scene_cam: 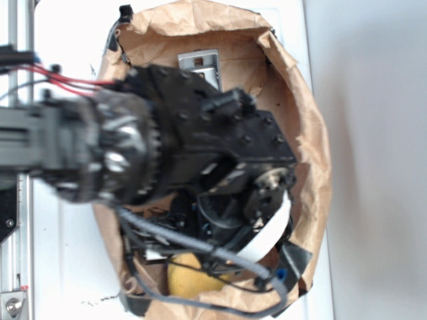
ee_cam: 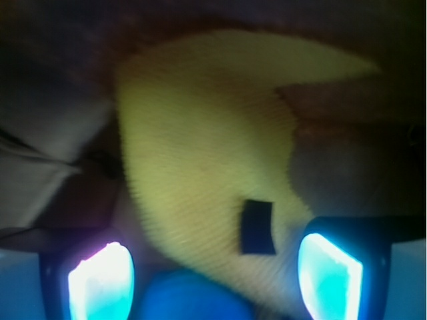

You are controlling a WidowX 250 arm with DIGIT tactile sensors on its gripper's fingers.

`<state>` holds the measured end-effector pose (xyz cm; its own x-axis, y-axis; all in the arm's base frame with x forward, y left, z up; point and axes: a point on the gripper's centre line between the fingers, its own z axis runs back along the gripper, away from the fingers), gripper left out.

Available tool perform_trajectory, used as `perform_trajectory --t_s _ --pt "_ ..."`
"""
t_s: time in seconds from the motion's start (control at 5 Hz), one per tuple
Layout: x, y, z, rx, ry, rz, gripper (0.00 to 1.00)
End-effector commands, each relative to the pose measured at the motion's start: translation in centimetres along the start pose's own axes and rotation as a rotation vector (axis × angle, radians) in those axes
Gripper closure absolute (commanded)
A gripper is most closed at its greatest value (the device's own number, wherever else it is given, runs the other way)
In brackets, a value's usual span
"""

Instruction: Grab the yellow cloth.

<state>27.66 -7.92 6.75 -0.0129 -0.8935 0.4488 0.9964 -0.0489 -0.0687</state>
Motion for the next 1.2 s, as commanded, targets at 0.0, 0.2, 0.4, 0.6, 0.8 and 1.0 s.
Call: perform_trajectory --t_s 0.0,0.2,0.4,0.6,0.8,1.0 --pt "1.3 -0.9 -1.7 0.011 0.024 -0.003 1.0" --pt "0.9 -1.4 -1.1 0.042 0.039 0.013 1.0" --pt "0.6 -1.2 0.6 0.073 0.012 0.052 1.0" --pt "-0.5 -0.9 4.2 0.174 -0.001 0.219 1.0" --pt "-2.3 -0.5 7.7 0.265 -0.006 0.438 1.0" --pt "-3.3 -0.6 10.0 0.32 -0.011 0.543 1.0"
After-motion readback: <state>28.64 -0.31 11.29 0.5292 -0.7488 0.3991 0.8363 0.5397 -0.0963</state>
